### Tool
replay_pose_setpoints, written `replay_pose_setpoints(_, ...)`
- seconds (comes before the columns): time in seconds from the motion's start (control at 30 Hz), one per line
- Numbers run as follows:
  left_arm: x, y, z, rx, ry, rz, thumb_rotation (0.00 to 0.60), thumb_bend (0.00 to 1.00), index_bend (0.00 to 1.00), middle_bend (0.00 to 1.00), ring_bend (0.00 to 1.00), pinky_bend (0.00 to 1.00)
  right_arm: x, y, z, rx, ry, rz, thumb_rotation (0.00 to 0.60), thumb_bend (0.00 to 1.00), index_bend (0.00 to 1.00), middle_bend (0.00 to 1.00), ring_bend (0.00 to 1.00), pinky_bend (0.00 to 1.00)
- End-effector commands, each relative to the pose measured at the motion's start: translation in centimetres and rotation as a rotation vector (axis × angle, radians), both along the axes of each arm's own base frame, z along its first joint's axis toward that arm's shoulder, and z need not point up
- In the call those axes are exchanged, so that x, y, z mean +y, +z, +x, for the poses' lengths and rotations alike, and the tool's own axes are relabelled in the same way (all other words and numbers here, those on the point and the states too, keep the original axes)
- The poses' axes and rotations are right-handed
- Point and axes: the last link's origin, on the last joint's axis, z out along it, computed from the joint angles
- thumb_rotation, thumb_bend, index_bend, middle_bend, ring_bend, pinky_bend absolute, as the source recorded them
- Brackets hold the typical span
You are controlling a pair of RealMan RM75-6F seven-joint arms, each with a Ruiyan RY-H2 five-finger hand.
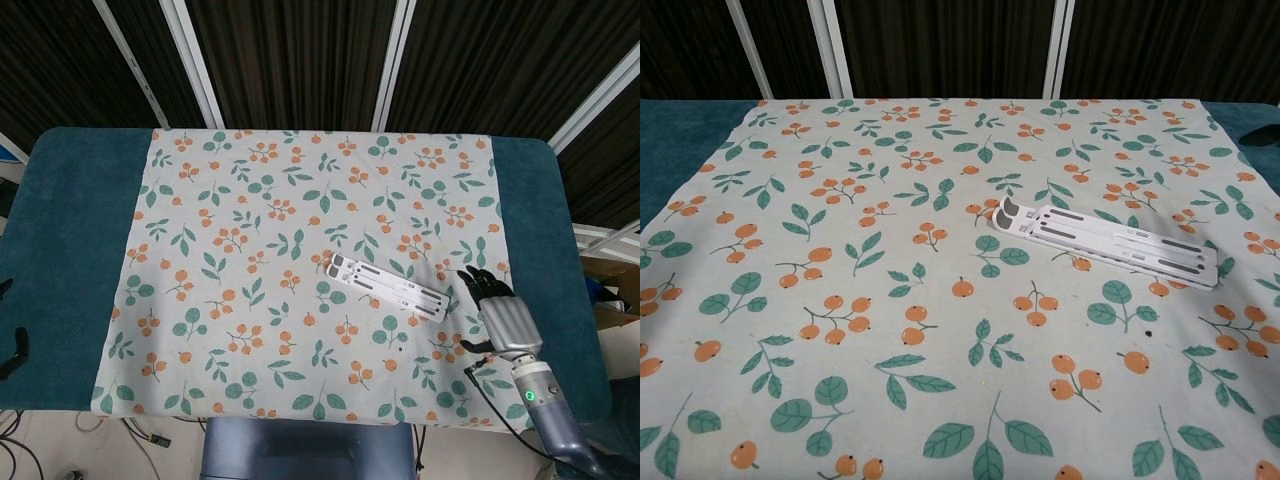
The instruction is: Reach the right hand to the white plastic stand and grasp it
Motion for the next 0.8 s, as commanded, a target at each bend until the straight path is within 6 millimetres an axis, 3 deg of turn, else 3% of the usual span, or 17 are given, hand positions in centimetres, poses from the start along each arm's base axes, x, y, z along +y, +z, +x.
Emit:
replay_pose_setpoints(0.03, 0.0, 0.0, 0.0, -0.006, 0.006, -0.005, 0.600, 0.55, 0.09, 0.00, 0.00, 0.00, -3.4, -2.2, 4.2, 0.007, 0.015, 0.053, 0.600, 0.09, 0.05, 0.09, 0.04, 0.16)
replay_pose_setpoints(0.4, 0.0, 0.0, -0.2, -0.026, 0.025, -0.008, 0.600, 0.55, 0.09, 0.00, 0.00, 0.00, -7.6, -8.1, 8.7, 0.064, -0.045, 0.124, 0.600, 0.11, 0.09, 0.16, 0.08, 0.16)
replay_pose_setpoints(0.8, 0.0, 0.1, -0.3, -0.039, 0.045, -0.007, 0.600, 0.55, 0.08, 0.00, 0.00, 0.00, -8.9, -11.5, 9.7, 0.113, -0.061, 0.119, 0.600, 0.16, 0.11, 0.22, 0.14, 0.16)
